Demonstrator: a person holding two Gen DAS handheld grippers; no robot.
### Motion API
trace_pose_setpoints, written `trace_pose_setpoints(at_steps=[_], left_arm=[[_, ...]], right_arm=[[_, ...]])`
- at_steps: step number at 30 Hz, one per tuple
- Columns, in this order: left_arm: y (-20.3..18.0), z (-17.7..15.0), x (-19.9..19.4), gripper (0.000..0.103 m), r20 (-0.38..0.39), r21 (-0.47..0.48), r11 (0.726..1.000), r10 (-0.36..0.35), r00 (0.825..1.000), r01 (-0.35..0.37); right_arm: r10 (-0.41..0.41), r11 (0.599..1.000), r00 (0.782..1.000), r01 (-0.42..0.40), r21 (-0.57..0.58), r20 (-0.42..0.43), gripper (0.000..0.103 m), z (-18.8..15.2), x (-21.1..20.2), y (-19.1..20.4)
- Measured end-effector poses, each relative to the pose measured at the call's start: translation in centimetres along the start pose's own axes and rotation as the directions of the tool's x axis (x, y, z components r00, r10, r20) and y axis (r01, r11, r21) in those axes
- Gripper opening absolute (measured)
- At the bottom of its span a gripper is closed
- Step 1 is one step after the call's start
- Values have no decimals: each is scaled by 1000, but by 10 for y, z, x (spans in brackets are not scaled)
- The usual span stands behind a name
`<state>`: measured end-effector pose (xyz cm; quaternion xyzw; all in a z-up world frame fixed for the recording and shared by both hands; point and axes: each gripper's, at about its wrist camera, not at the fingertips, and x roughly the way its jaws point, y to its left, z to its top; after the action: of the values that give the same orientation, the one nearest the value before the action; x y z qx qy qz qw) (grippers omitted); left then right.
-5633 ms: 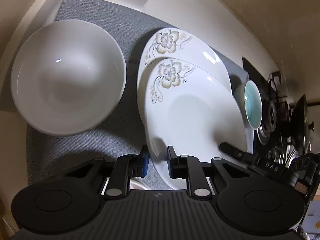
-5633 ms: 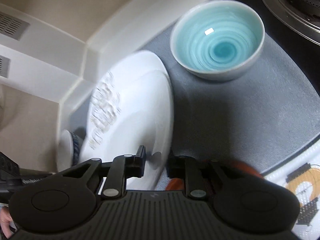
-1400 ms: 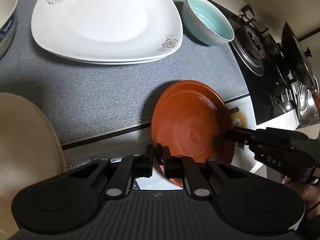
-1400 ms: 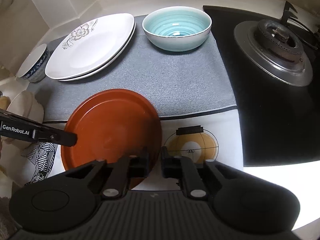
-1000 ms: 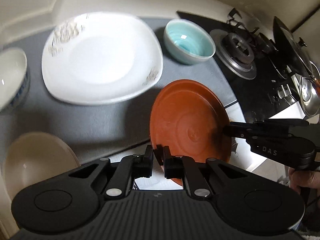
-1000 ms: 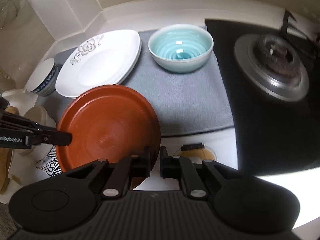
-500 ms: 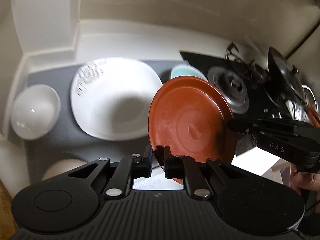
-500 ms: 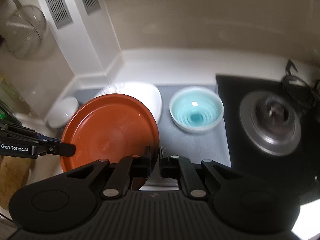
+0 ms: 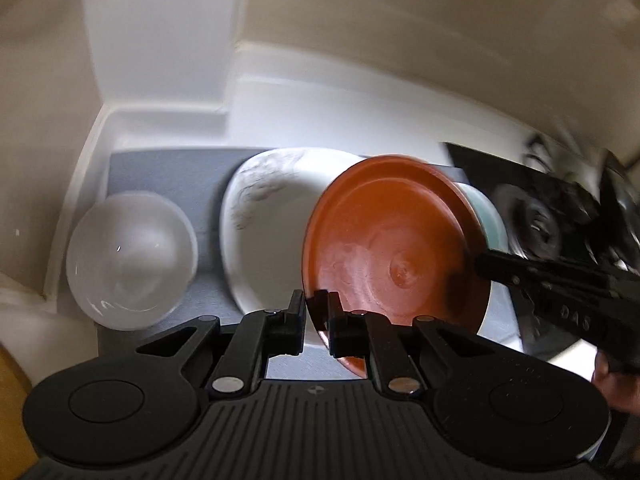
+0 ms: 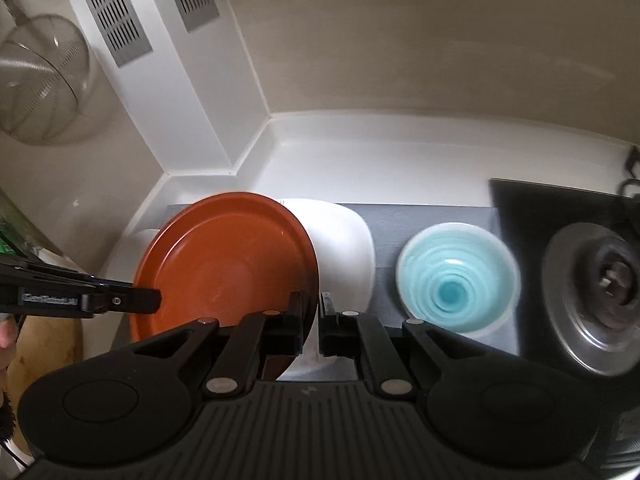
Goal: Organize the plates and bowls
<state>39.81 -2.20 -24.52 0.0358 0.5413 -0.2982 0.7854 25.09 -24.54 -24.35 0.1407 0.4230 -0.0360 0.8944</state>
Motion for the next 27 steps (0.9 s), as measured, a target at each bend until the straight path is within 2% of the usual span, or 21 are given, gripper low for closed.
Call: trace_pose_setpoints(at_steps=[3,6,8,10,13,19,20,21,22,23,25,26,27], left_arm=[[6,6,19,11,11,-6,999,34,999,-34],[15,13,41,11,1,-33,999,37,999,-37],[22,19,57,11,-18,-59,997,52,998,-53],[26,21,72,11,-36,-62,996,64,997,-67],[33,21,89,11,-64,-59,996,69,996,-73],[34,26,89,11,-54,-54,996,61,997,-64],[35,26,84,13,-48,-67,996,60,997,-63],[34,26,77,14,-35,-71,996,58,998,-61],[32,24,71,18,-17,-67,996,60,998,-61],[30,22,65,19,3,-56,996,65,998,-65],[25,17,58,19,29,-40,997,66,997,-65],[22,16,57,19,32,-28,998,51,998,-50],[19,15,58,19,28,-15,999,37,999,-36]], right_arm=[[-19,999,1000,20,-26,5,7,2,29,1],[-43,999,999,43,0,8,7,0,51,-2],[-62,997,997,63,-48,39,7,-3,64,1],[-82,992,996,85,-91,36,8,-7,78,3],[-83,993,996,86,-77,39,8,-12,95,-1],[-89,996,996,89,-23,12,10,-17,116,-13],[-84,996,996,84,-10,27,17,-18,113,-15],[-71,997,996,72,-4,46,38,-20,109,-16],[-60,998,997,60,5,58,43,-21,104,-18],[-49,999,996,48,15,74,45,-23,98,-19],[-56,998,995,53,33,88,42,-26,88,-22],[-57,998,995,53,41,84,30,-28,84,-24],[-51,998,996,48,48,72,13,-30,83,-25]])
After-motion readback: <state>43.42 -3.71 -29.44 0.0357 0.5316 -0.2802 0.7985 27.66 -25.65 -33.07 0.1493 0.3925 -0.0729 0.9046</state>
